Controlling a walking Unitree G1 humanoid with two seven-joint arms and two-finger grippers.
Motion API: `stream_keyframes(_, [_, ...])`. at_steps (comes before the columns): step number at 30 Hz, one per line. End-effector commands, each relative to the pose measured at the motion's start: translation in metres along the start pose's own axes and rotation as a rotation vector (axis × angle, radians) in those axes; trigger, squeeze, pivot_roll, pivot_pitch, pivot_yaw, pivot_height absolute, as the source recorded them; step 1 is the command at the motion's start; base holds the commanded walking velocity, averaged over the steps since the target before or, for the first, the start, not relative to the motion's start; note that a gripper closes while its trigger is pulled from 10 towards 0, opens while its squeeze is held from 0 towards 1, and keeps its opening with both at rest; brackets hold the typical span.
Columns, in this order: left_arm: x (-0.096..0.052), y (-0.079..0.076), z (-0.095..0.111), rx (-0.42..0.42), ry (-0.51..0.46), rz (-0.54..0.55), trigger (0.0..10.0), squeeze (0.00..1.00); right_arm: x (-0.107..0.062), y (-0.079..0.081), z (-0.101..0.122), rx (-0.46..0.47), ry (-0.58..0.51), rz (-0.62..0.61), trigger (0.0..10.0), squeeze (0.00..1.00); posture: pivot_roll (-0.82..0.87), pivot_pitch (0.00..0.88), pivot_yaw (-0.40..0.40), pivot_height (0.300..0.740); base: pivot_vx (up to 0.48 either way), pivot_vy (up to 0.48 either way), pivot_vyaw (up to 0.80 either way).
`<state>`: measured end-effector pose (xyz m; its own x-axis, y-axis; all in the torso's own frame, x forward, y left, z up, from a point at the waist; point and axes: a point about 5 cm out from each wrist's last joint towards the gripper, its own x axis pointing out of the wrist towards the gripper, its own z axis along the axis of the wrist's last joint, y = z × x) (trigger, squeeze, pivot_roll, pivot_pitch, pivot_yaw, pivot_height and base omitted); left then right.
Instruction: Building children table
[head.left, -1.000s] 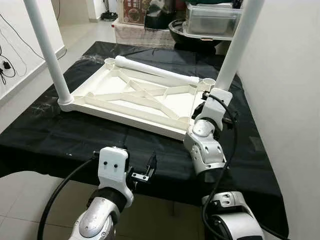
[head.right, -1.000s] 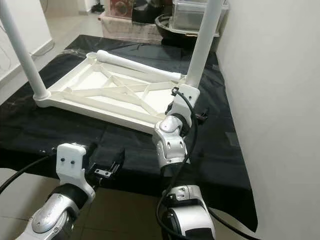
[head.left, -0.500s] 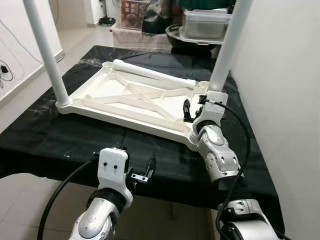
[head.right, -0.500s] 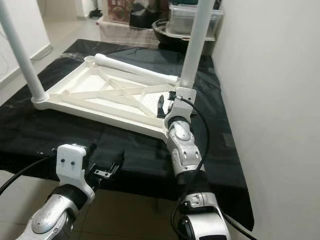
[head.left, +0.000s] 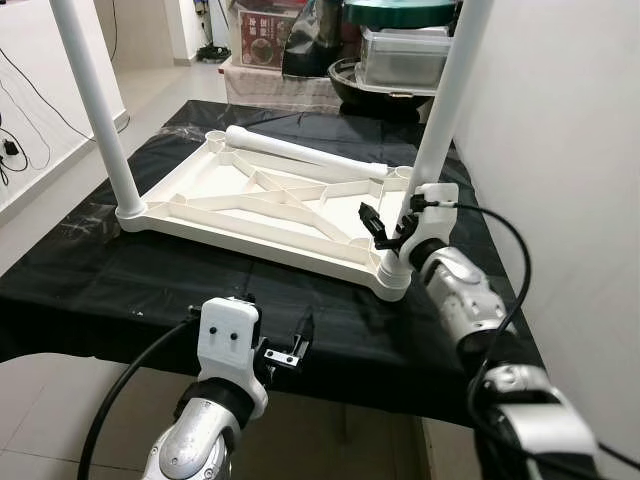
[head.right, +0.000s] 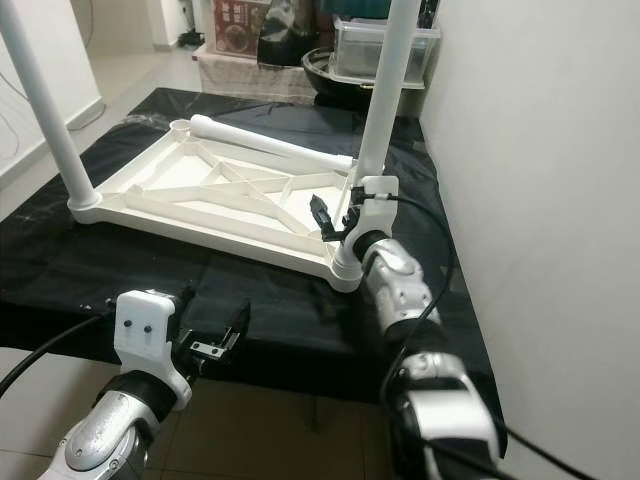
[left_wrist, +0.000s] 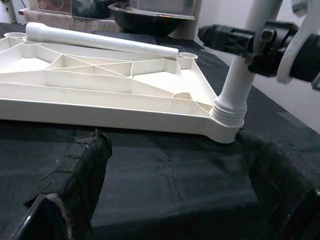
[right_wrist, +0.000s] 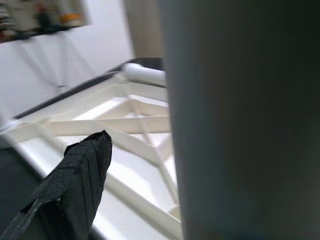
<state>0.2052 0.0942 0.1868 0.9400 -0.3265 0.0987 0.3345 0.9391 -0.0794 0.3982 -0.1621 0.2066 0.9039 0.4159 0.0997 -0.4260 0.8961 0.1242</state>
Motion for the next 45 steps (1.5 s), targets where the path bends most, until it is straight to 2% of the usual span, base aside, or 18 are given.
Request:
stream_keyframes(1, [-0.002, -0.002, 0.000, 0.009, 0.009, -0.008, 10.0, 0.00, 0.002, 0.004, -0.001, 0.037, 0.008, 0.056, 10.0, 0.00, 0.19, 0.101, -0.064, 0.740, 0.000, 0.000, 0.00])
stream_keyframes(4, [-0.003, -0.004, -0.001, 0.006, 0.013, -0.015, 10.0, 0.00, 0.002, 0.003, 0.002, 0.050, 0.043, 0.186, 10.0, 0.00, 0.19, 0.095, -0.062, 0.740, 0.000, 0.000, 0.00])
stream_keyframes(6, [-0.004, -0.005, -0.001, 0.007, 0.013, -0.017, 10.0, 0.00, 0.002, 0.003, 0.003, 0.047, 0.049, 0.221, 10.0, 0.00, 0.19, 0.095, -0.061, 0.740, 0.000, 0.000, 0.00])
stream_keyframes(8, [-0.004, -0.007, 0.000, 0.005, 0.013, -0.026, 10.0, 0.00, 0.005, 0.009, 0.006, 0.041, 0.080, 0.350, 10.0, 0.00, 0.20, 0.089, -0.058, 0.740, 0.000, 0.000, 0.00])
stream_keyframes(9, [-0.004, -0.007, 0.000, 0.005, 0.013, -0.026, 10.0, 0.00, 0.005, 0.009, 0.006, 0.041, 0.080, 0.350, 10.0, 0.00, 0.20, 0.089, -0.058, 0.740, 0.000, 0.000, 0.00])
stream_keyframes(10, [-0.005, -0.008, 0.000, 0.004, 0.012, -0.029, 10.0, 0.00, 0.006, 0.012, 0.008, 0.033, 0.095, 0.409, 10.0, 0.00, 0.20, 0.089, -0.058, 0.740, 0.000, 0.000, 0.00])
stream_keyframes(13, [-0.005, -0.009, 0.001, 0.003, 0.012, -0.032, 10.0, 0.00, 0.007, 0.017, 0.011, 0.030, 0.107, 0.481, 10.0, 0.00, 0.21, 0.092, -0.058, 0.740, 0.000, 0.000, 0.00])
stream_keyframes(16, [-0.007, -0.012, 0.003, 0.001, 0.010, -0.036, 10.0, 0.00, 0.008, 0.028, 0.015, 0.044, 0.136, 0.639, 10.0, 0.00, 0.23, 0.110, -0.060, 0.740, 0.000, 0.000, 0.00])
stream_keyframes(20, [-0.008, -0.013, 0.003, 0.001, 0.011, -0.037, 10.0, 0.00, 0.007, 0.032, 0.014, 0.036, 0.155, 0.702, 10.0, 0.00, 0.23, 0.110, -0.060, 0.740, 0.000, 0.000, 0.00])
stream_keyframes(23, [-0.011, -0.014, 0.004, 0.000, 0.016, -0.034, 10.0, 0.00, 0.006, 0.039, 0.014, 0.036, 0.167, 0.803, 10.0, 0.00, 0.24, 0.129, -0.067, 0.740, 0.000, 0.000, 0.00])
stream_keyframes(31, [-0.014, -0.017, 0.006, -0.006, 0.019, -0.037, 10.0, 0.00, 0.007, 0.053, 0.022, 0.051, 0.126, 0.965, 10.0, 0.00, 0.24, 0.141, -0.064, 0.740, 0.000, 0.000, 0.00])
stream_keyframes(32, [-0.014, -0.018, 0.006, -0.011, 0.020, -0.040, 10.0, 0.00, 0.008, 0.057, 0.023, 0.041, 0.113, 0.989, 7.6, 0.00, 0.24, 0.141, -0.064, 0.740, 0.000, 0.000, 0.00])
stream_keyframes(34, [-0.014, -0.018, 0.006, -0.011, 0.020, -0.040, 10.0, 0.00, 0.008, 0.057, 0.023, 0.041, 0.113, 0.989, 7.6, 0.00, 0.24, 0.141, -0.064, 0.740, 0.000, 0.000, 0.00])
stream_keyframes(35, [-0.014, -0.019, 0.005, -0.012, 0.020, -0.041, 10.0, 0.00, 0.010, 0.059, 0.024, 0.027, 0.102, 0.979, 3.3, 0.00, 0.24, 0.141, -0.068, 0.740, 0.000, 0.000, 0.00])
stream_keyframes(36, [-0.014, -0.019, 0.005, -0.013, 0.022, -0.040, 10.0, 0.00, 0.013, 0.061, 0.024, 0.005, 0.088, 0.932, 0.0, 0.00, 0.24, 0.142, -0.069, 0.740, 0.000, 0.000, 0.00])
stream_keyframes(43, [-0.014, -0.019, 0.004, -0.013, 0.030, -0.032, 10.0, 0.00, 0.020, 0.062, 0.027, -0.042, 0.029, 0.812, 0.0, 0.00, 0.24, 0.138, -0.069, 0.740, 0.000, 0.000, 0.00])
stream_keyframes(45, [-0.013, -0.018, 0.002, -0.012, 0.033, -0.030, 10.0, 0.00, 0.019, 0.056, 0.024, -0.055, 0.016, 0.749, 0.0, 0.00, 0.23, 0.128, -0.069, 0.740, 0.000, 0.000, 0.00])
